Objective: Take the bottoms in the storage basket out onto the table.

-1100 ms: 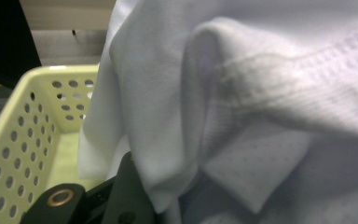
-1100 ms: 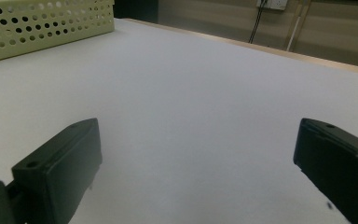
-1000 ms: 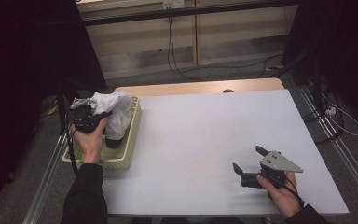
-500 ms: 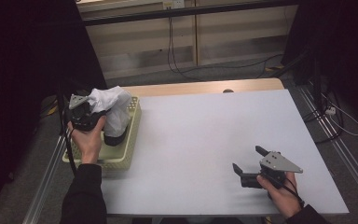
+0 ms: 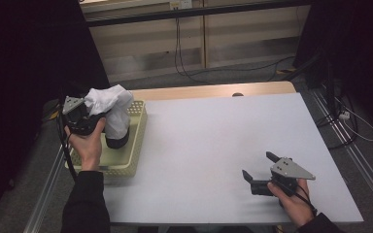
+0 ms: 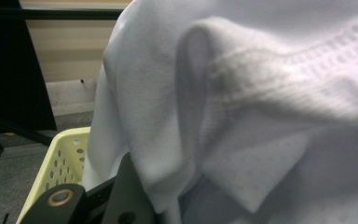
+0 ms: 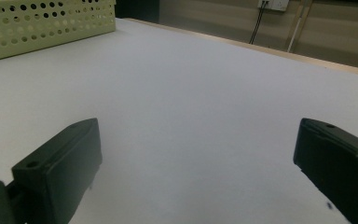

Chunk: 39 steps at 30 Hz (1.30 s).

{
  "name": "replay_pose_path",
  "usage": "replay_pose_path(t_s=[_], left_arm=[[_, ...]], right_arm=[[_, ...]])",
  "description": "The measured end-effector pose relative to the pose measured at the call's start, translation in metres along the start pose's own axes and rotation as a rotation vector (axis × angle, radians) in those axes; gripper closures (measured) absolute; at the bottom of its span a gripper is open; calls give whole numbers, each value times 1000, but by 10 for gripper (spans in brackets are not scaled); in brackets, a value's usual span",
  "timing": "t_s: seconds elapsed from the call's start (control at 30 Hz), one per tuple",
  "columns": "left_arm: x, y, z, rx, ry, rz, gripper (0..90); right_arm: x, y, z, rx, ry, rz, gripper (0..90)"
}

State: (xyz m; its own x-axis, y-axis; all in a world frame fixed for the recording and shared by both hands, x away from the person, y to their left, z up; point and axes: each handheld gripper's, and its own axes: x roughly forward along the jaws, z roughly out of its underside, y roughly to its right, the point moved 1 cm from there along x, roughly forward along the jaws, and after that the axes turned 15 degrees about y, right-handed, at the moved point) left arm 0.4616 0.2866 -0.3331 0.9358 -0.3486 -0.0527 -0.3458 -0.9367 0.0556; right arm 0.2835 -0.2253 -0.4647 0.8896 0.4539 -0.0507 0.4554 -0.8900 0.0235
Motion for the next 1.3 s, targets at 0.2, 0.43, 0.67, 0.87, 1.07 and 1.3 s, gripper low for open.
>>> replay_pose_path(t_s=[0.2,0.43,0.67,0.87,1.07,1.3], left_arm=[[-4,1,-6,2,33,7,678],[-10,8,-17,13,63,31,678],[-12,14,-22,21,76,48,678],[-16,18,-29,15,96,64,678],[-21,25,-37,22,114,88,678],[-28,39,-49,46,139,131,678]], right_arm=[[0,0,0,2,-1,-1,5],[0,0,0,0,-1,-4,6],[0,0,0,3,0,-7,6],[0,0,0,1,-2,-7,6],[0,-1,0,1,-4,-9,6],[0,-1,0,-1,-4,-10,6]])
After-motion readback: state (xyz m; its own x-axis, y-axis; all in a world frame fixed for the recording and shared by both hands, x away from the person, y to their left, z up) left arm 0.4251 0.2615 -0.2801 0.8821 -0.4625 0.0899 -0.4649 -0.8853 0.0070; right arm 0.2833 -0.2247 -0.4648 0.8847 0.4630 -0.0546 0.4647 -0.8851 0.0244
